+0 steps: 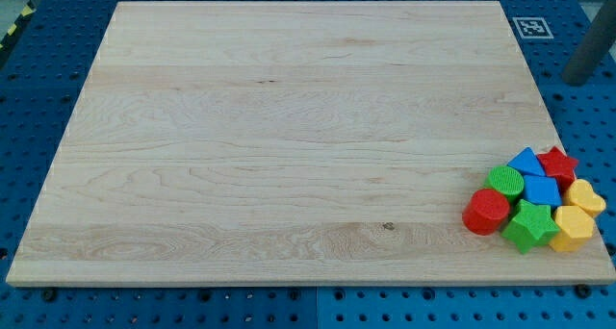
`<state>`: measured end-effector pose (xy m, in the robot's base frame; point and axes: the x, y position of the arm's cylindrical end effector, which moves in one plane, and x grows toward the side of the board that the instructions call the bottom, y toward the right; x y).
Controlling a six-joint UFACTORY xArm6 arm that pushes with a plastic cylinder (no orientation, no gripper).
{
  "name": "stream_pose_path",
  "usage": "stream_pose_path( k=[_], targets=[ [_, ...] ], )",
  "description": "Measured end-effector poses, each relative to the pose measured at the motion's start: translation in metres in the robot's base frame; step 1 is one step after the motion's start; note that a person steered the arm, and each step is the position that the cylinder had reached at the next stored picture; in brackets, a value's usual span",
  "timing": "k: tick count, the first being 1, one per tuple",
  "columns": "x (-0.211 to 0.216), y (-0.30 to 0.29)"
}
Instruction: Place the blue triangle to the top right corner
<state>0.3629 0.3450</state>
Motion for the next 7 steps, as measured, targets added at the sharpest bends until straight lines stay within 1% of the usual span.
stream_pose_path(
  k=[2, 3, 4, 5, 6, 7],
  targets=[
    [0.0, 0.001],
    [0.035, 0.0],
    [0.098, 0.0],
    [0.135, 0.0],
    [0.145, 0.0],
    [0.152, -0.017]
  ],
)
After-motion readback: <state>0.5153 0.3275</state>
